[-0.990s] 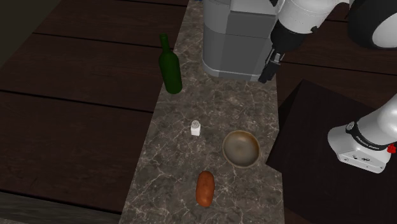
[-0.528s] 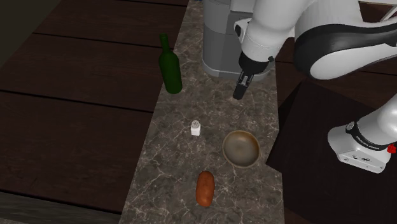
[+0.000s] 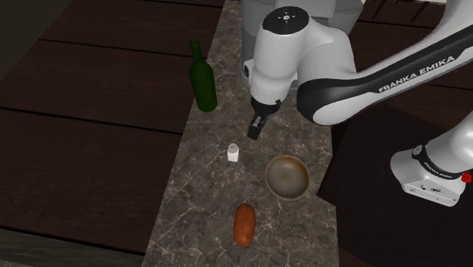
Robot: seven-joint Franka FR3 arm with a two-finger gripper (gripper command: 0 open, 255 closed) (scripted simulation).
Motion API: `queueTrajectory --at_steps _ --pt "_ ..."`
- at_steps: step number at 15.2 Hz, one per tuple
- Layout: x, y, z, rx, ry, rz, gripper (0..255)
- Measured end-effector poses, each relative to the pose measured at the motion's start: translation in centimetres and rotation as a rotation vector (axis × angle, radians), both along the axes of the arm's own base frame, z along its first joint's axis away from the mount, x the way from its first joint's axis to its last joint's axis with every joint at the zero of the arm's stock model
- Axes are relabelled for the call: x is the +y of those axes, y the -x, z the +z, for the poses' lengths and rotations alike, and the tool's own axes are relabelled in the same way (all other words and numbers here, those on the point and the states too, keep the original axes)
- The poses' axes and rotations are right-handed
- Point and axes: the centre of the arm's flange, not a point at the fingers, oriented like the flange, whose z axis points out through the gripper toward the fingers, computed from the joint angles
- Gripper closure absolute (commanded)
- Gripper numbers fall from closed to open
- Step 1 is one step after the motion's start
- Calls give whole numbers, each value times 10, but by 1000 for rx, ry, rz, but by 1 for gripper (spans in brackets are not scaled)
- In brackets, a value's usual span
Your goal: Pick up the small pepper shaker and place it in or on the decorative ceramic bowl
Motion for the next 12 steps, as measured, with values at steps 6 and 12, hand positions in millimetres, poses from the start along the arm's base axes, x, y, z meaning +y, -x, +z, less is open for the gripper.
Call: queueTrajectory --at_steps 6,12 --pt "37 -36 -59 17 -6 9 0" --pt "59 -52 -102 25 -8 13 0"
